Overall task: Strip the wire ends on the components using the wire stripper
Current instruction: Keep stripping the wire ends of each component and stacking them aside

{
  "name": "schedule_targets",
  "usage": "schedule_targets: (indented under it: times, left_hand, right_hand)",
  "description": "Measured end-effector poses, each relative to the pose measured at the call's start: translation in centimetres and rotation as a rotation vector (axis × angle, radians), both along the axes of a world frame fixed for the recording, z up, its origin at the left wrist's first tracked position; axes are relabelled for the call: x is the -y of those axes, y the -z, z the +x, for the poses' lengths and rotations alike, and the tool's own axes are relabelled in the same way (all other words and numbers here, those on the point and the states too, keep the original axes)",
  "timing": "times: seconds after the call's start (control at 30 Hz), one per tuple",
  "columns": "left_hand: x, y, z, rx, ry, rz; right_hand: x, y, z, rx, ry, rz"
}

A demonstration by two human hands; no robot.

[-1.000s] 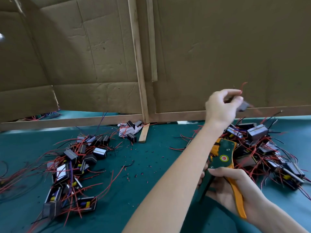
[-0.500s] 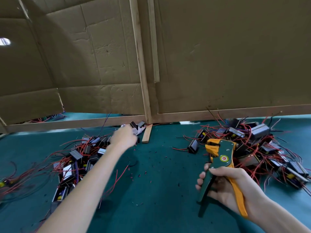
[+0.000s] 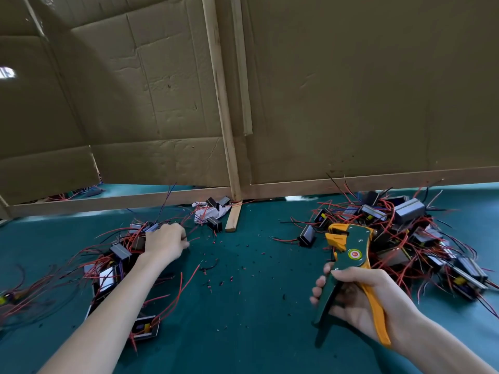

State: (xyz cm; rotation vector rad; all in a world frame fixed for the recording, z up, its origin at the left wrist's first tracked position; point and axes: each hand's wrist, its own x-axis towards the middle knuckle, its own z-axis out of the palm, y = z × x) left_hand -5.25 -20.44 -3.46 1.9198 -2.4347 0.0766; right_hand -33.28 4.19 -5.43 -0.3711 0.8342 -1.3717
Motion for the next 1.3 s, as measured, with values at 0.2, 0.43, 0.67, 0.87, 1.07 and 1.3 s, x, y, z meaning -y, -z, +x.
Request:
schedule_targets:
  times: [0.2, 0.43, 0.67, 0.87, 1.07, 1.3]
  left_hand:
    - [-1.2, -3.9, -1.4, -0.703, 0.159, -0.164]
    - [-7.2, -6.5, -6.6, -1.485, 0.458, 0.058]
    - [-9.9, -5.8, -10.3, -1.484, 0.598, 0.273]
    - [-10.1, -4.8, -11.1, -1.420, 0.592, 0.376]
    - [-11.5, -5.1, -11.6, -1.312, 0.703, 0.420]
    - [-12.6, -5.5, -12.0, -1.215, 0.708, 0.473]
  right_hand:
    - [0.1, 0.1, 0.1, -0.002, -0.003, -0.009]
    - [-0.1, -0.2, 0.5, -0.025, -0.031, -0.017]
    - [-0.5, -0.9, 0.8, -0.043, -0.036, -0.049]
    - [-0.6, -0.7, 0.8, -0.079, -0.075, -0.113]
    - [-0.6, -0.5, 0.6, -0.107, -0.131, -0.231]
    - [-0.6, -0.4, 0.1, -0.161, -0.246, -0.330]
